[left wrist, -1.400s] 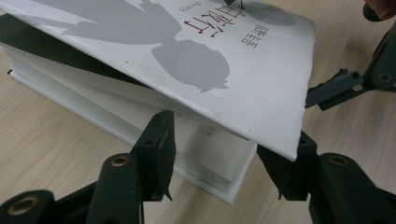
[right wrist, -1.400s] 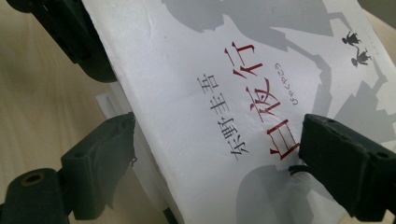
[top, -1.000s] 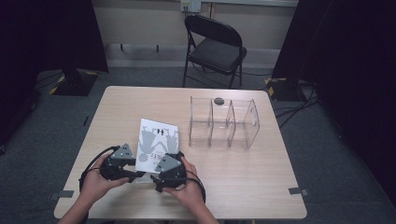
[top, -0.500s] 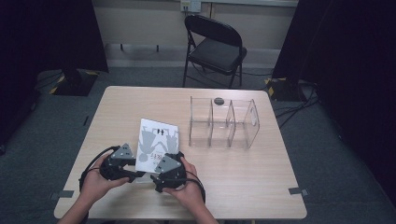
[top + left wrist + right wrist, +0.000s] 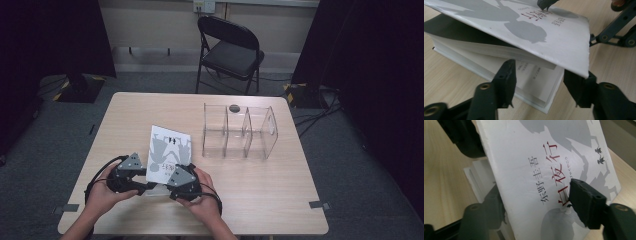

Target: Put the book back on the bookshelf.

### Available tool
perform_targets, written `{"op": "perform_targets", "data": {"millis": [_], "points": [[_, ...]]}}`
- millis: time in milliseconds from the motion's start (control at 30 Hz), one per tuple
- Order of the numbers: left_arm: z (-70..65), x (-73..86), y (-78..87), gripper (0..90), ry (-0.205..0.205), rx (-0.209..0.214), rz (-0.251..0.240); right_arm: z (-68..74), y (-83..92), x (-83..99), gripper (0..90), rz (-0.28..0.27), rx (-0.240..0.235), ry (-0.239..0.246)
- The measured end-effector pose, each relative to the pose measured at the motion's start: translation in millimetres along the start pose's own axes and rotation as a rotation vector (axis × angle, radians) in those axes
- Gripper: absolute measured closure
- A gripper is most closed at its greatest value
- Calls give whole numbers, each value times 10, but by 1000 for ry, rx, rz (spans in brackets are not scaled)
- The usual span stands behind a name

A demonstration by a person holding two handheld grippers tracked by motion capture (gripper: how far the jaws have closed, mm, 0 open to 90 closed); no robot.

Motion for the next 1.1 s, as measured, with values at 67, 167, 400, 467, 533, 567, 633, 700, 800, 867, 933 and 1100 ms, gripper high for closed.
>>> {"op": "perform_targets", "data": {"millis": [67, 167, 400, 467, 533, 567, 633, 700, 800, 867, 933, 1100], "points": [[7, 18, -2, 282, -27, -36, -11, 1, 33, -30, 415, 22, 7, 29], [58, 79, 19, 220, -40, -37, -11, 3, 75, -56, 468, 42, 28, 47], [260, 243, -5, 209, -36, -53, 2, -79, 193, -129, 549, 66, 39, 25], [297, 283, -11, 195, -40, -66, 20, -106, 218, -147, 560, 72, 41, 15], [304, 312, -39, 193, -32, -72, 20, -138, 237, -170, 569, 80, 41, 4], [310, 323, -47, 194, -40, -72, 26, -149, 247, -182, 571, 82, 41, -4], [325, 352, -71, 197, -73, -90, 69, -188, 265, -205, 581, 85, 40, -14], [335, 374, -101, 202, -80, -82, 88, -221, 287, -234, 589, 91, 41, -20], [323, 401, -153, 202, -37, -64, 83, -277, 324, -275, 605, 105, 45, -25], [336, 387, -144, 196, -23, -71, 66, -315, 345, -293, 609, 115, 38, -34], [353, 380, -150, 203, -29, -89, 50, -349, 363, -303, 615, 120, 33, -42], [357, 413, -171, 219, -29, -61, 91, -469, 414, -364, 628, 130, 24, -69]]}}
Point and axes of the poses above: each handheld gripper's, and its own axes: y roughly backward along the jaws, x roughly out of its underside, z roughly to its left, the point moved 4 cm from there along -y, roughly forward along the jaws, and after that the axes turned 7 degrees about y, right-handed, at the moved point
